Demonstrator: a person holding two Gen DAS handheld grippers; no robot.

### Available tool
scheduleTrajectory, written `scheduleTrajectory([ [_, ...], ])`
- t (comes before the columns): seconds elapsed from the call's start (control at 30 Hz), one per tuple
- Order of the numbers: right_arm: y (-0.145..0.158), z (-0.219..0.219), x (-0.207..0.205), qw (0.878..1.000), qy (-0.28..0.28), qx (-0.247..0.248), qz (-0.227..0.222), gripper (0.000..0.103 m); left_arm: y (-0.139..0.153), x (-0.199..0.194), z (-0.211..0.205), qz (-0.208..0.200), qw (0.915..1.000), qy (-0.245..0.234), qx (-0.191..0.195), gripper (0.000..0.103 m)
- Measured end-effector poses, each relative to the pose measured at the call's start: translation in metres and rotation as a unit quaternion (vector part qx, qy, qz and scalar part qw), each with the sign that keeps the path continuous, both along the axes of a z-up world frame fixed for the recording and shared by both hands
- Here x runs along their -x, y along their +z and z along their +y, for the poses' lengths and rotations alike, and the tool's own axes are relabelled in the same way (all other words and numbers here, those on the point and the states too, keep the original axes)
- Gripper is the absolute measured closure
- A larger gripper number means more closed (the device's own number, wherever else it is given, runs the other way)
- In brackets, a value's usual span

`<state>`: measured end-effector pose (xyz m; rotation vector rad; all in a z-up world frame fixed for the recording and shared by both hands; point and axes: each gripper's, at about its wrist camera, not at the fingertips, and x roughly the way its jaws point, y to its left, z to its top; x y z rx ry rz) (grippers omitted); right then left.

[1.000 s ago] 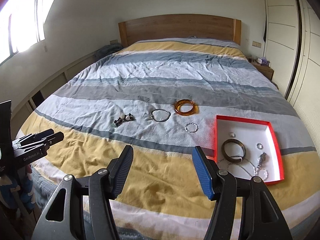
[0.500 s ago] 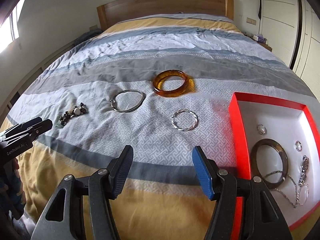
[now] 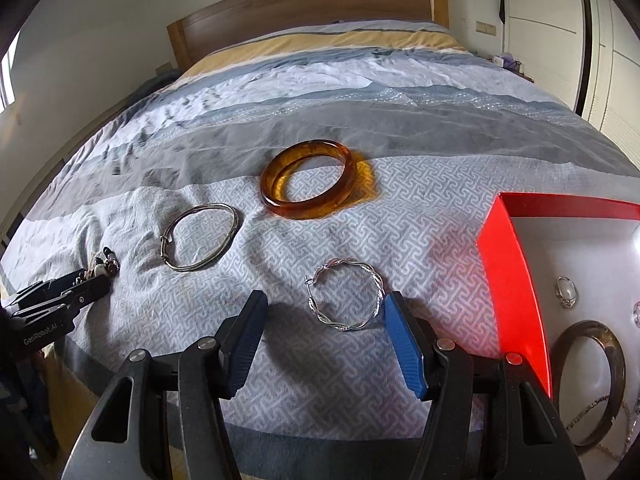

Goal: Organize jewelry
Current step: 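Grasp the beaded bracelet with the left tool while the right grasps the twisted hoop, then carry bracelet and hoop into the red box and open both tools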

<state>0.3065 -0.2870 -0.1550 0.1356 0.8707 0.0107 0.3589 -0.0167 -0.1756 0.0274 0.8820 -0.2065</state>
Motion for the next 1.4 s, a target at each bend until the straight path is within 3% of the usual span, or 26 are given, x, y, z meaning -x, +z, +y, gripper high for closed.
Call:
scheduleTrajectory([
  [0.17,-0.005,0.000,-0.001,1.000,0.000,-0.003,-0.006,0.046,-0.004,0.000,0.001,-0.005,1.0000,-0.001,0.008,0.052],
  [0.37,-0.006,-0.003,-0.001,1.000,-0.007,-0.009,-0.012,0.064,-0.004,0.003,0.001,-0.012,0.9999,-0.002,0.008,0.057],
  [0.57,-0.006,-0.004,0.001,1.000,-0.007,-0.013,-0.020,0.065,-0.003,0.006,-0.001,-0.017,0.9998,-0.004,0.004,0.069],
  [0.73,-0.004,-0.005,0.005,0.999,-0.007,-0.017,-0.030,0.068,0.000,0.008,-0.002,-0.023,0.9997,-0.004,0.001,0.085],
  [1.07,0.004,-0.006,0.011,0.998,-0.001,-0.033,-0.051,0.068,0.012,0.018,-0.007,-0.042,0.9989,-0.004,-0.017,0.089],
  [1.4,0.020,0.001,0.020,0.996,0.018,-0.056,-0.067,0.068,0.036,0.032,-0.011,-0.047,0.9988,-0.005,0.008,0.092],
])
